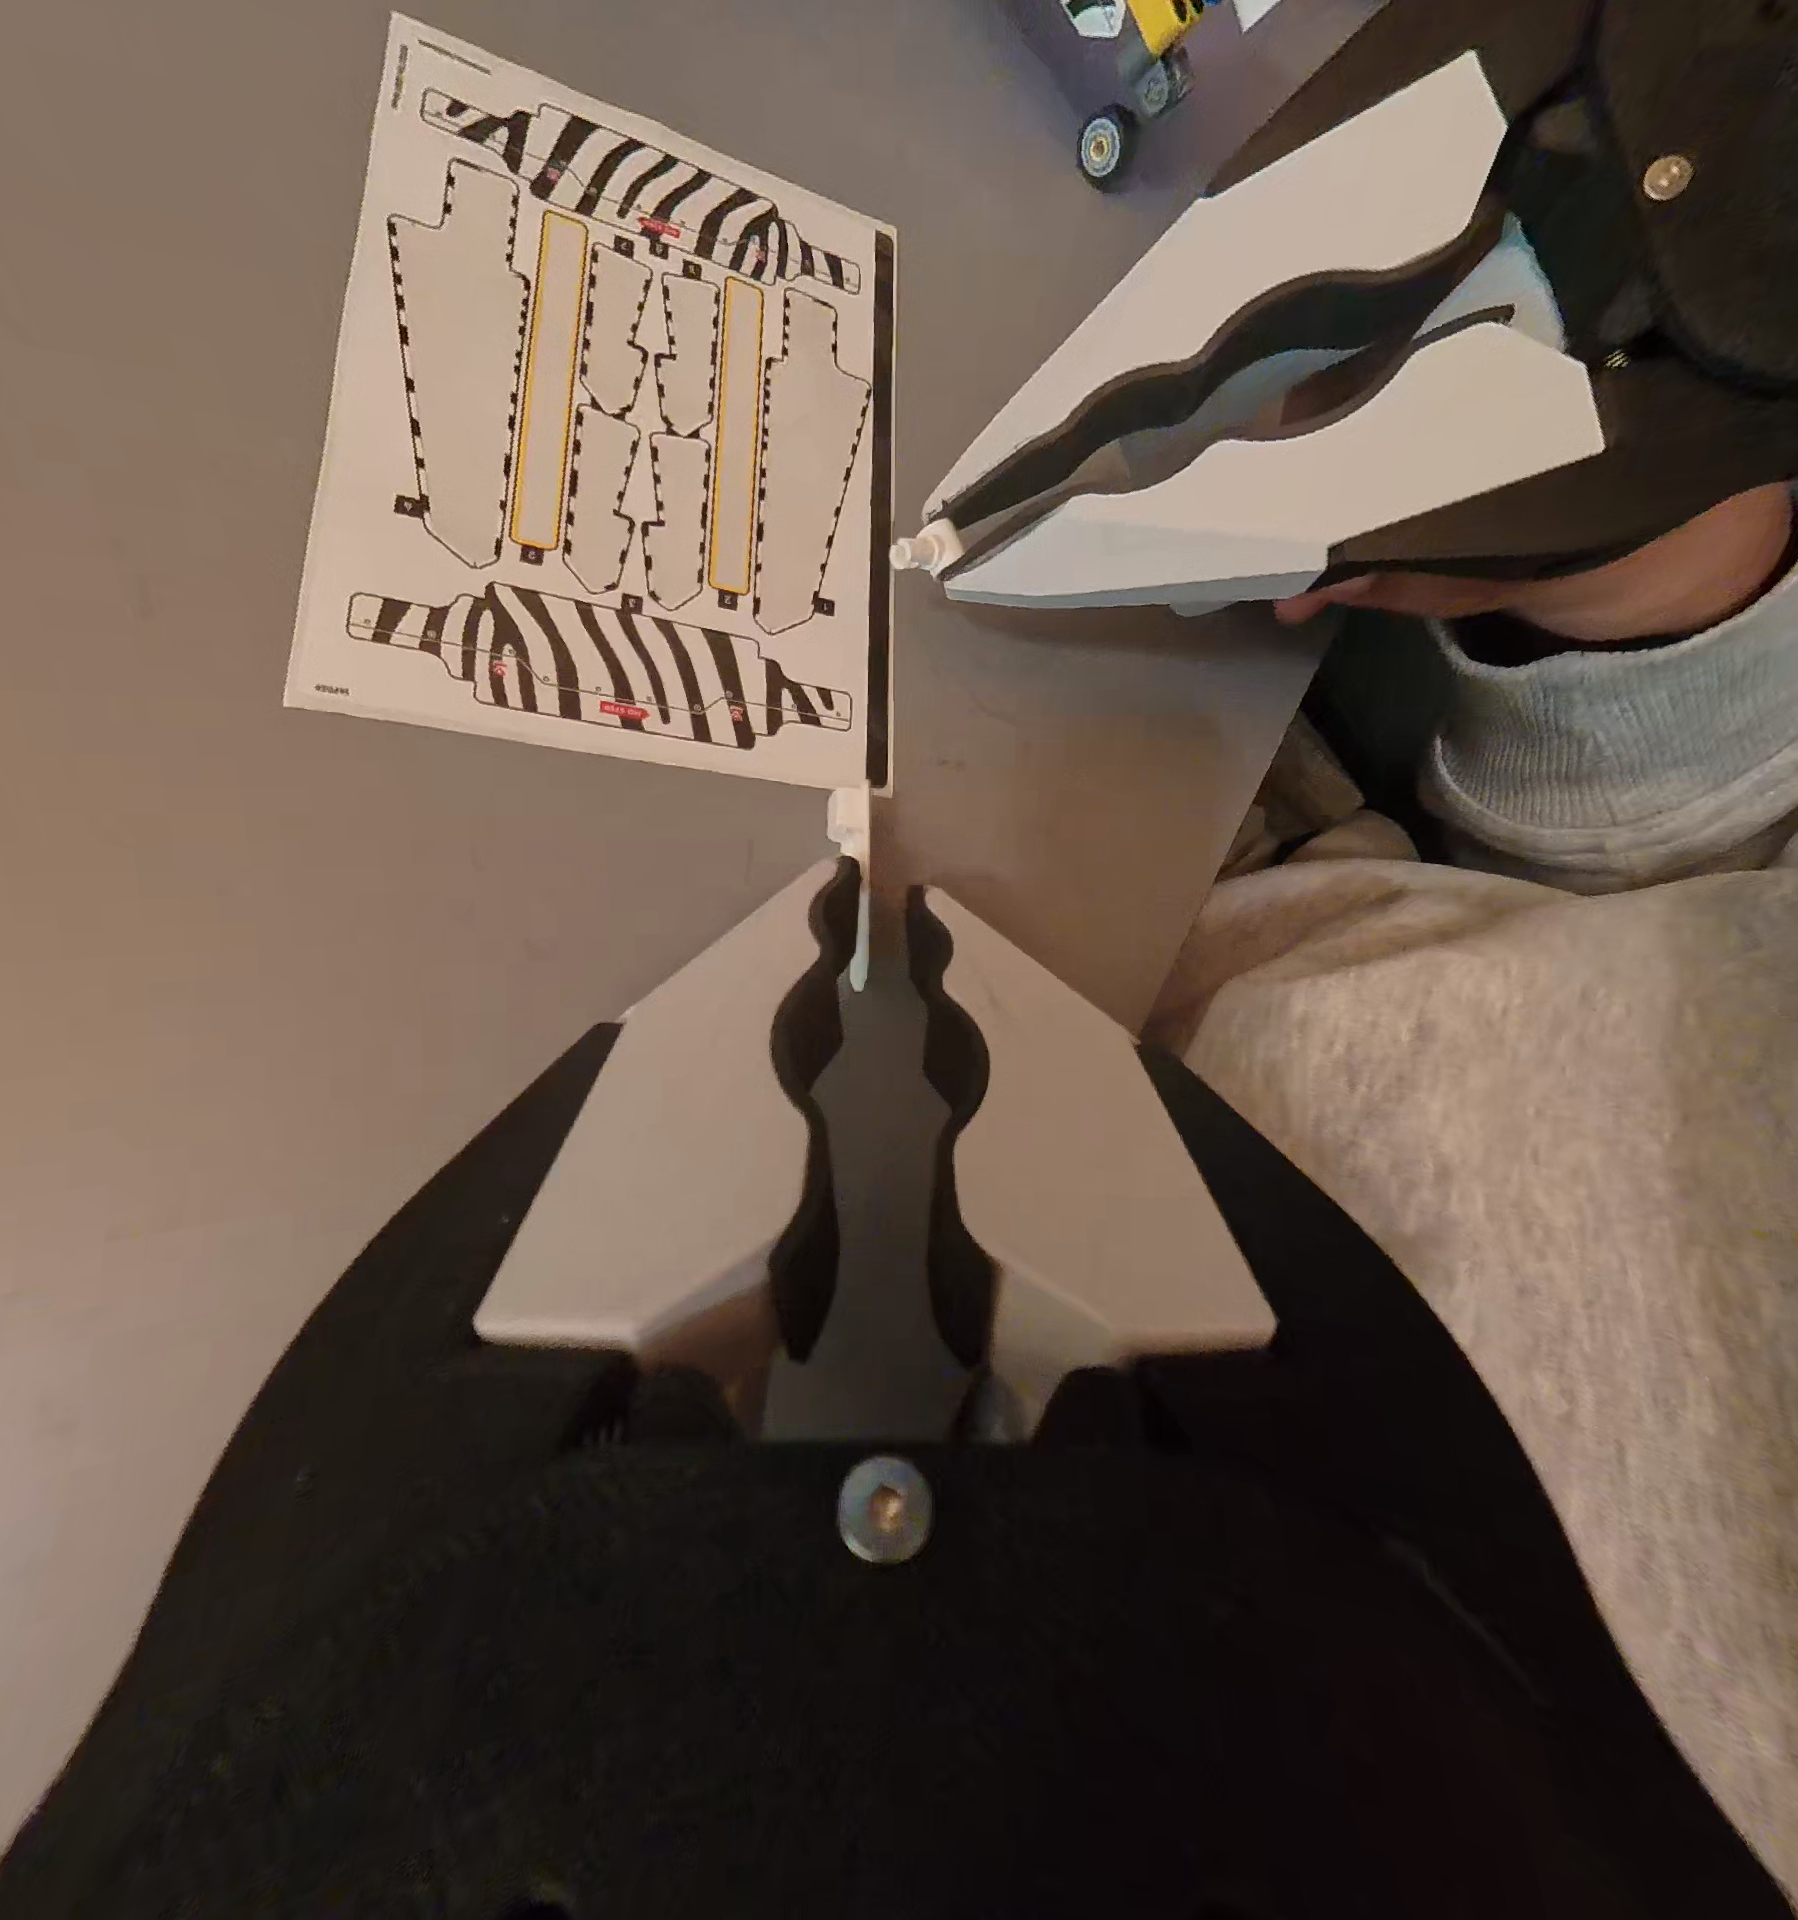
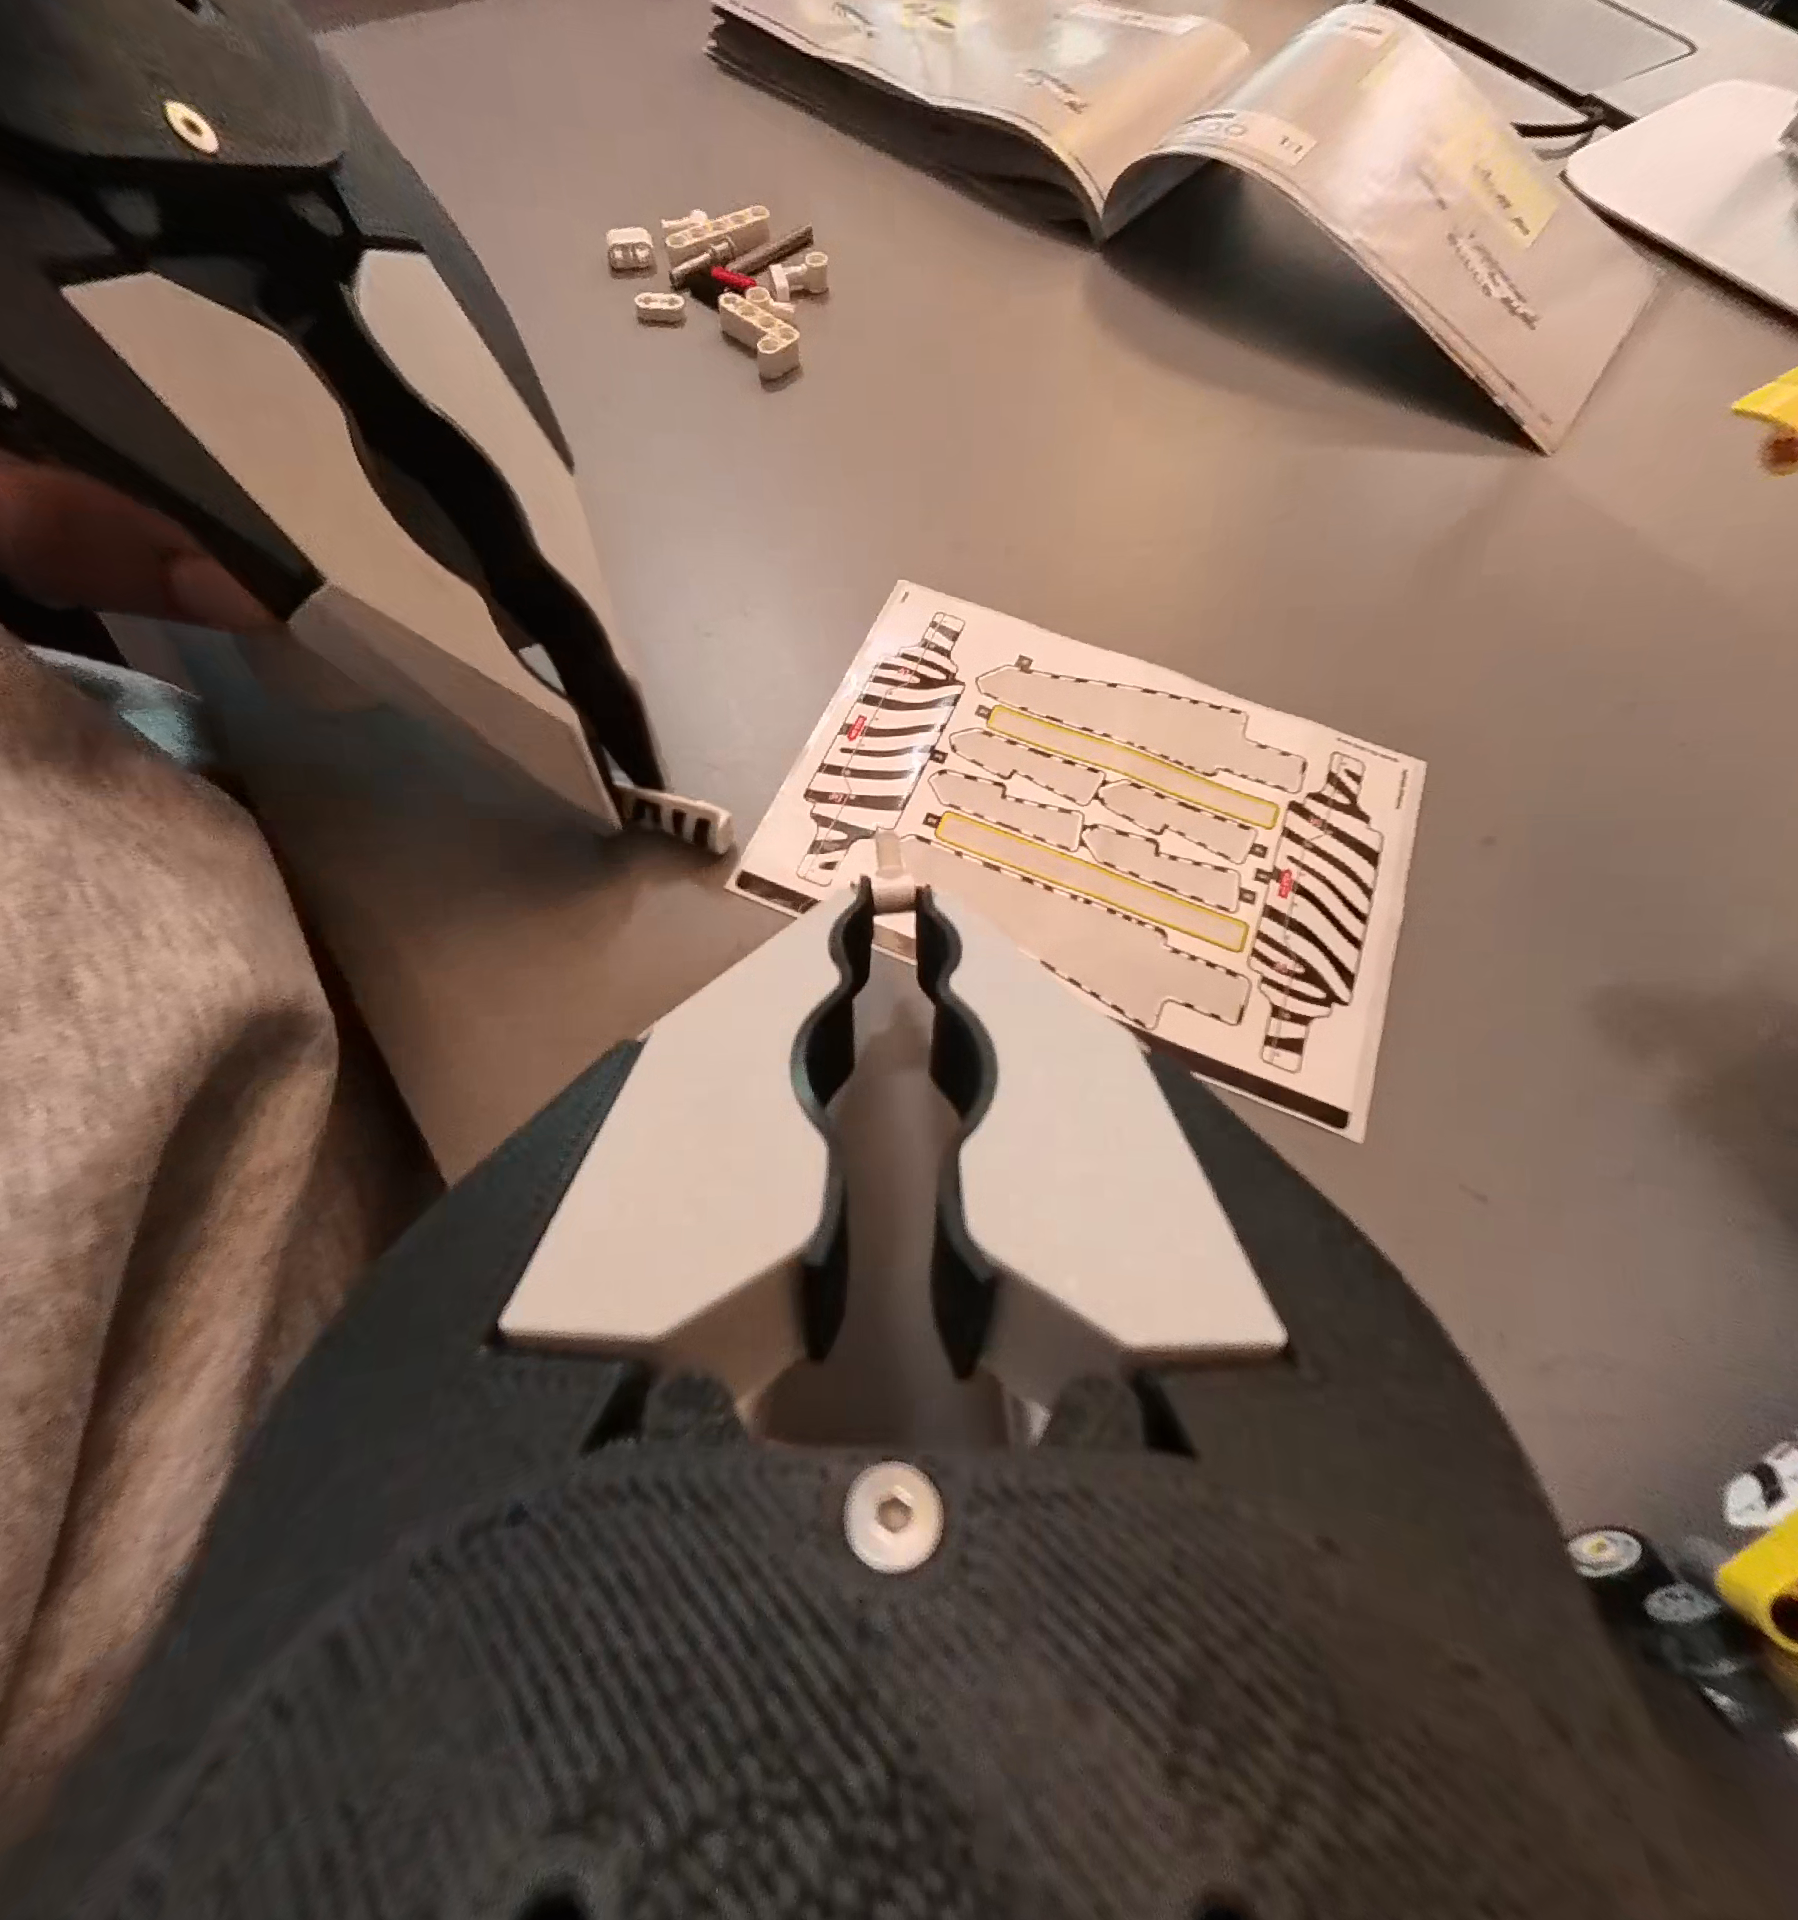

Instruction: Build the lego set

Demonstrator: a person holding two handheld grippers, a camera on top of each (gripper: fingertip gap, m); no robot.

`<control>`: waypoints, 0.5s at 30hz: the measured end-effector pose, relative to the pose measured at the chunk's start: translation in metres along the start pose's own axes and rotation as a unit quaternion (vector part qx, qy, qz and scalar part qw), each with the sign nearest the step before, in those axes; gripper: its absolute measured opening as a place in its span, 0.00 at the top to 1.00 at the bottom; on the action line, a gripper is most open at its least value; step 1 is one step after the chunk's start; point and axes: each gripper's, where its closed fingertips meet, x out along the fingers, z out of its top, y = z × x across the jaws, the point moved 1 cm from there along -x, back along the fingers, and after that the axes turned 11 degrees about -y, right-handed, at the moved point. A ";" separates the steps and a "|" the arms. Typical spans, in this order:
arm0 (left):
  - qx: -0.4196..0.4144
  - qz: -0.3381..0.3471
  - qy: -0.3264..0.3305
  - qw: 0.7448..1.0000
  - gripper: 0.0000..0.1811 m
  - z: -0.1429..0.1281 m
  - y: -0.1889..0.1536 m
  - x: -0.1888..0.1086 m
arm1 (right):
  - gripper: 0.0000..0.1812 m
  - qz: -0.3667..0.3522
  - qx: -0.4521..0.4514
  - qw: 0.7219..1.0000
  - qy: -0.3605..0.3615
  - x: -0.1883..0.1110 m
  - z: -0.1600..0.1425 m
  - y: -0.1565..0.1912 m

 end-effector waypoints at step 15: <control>0.026 0.069 0.051 0.996 0.90 -0.002 0.010 0.005 | 0.96 -0.008 -0.004 1.000 -0.010 -0.008 0.001 -0.002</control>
